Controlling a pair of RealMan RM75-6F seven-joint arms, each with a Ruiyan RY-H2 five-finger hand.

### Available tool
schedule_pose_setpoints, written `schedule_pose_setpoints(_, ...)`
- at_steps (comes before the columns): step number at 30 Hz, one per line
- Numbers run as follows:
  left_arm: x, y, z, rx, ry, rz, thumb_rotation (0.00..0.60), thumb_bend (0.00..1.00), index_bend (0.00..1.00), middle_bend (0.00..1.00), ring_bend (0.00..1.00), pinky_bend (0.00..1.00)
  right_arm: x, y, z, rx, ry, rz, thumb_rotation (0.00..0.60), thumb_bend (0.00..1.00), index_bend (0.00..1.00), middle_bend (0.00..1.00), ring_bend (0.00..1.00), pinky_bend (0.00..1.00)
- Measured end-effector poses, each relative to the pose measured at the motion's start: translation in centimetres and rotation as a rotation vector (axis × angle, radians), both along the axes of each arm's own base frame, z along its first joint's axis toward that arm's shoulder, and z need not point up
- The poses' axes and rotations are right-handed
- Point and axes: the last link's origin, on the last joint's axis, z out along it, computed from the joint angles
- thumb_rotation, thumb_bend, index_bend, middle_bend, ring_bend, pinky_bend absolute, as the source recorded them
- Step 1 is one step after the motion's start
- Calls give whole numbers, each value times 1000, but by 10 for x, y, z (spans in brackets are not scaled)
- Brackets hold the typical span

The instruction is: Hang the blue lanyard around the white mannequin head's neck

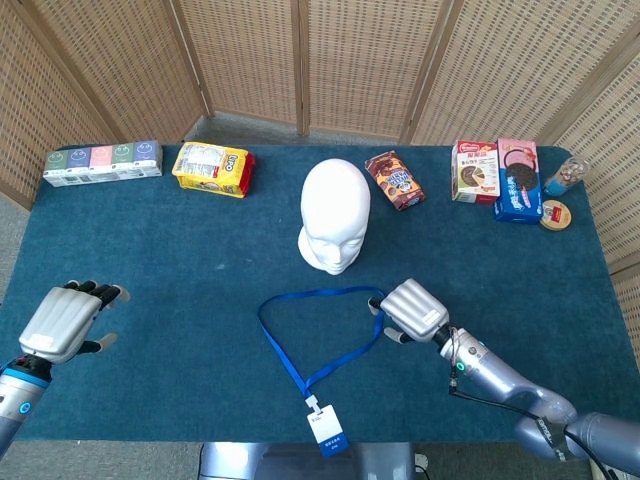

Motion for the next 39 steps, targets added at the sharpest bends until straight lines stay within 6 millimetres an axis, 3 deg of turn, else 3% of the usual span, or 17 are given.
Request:
schedule_pose_setpoints(25,-2,3,-11,-38,18,10,596,176,352,477,429,429,6,-17,-38,40,191,85,551,341,437,980,1000,1000)
schedule_pose_setpoints(39,-5,1,-13,-49,18,20,598,176,352,477,429,429,5,-26,-44,31,236,88,549,340,440,980,1000,1000)
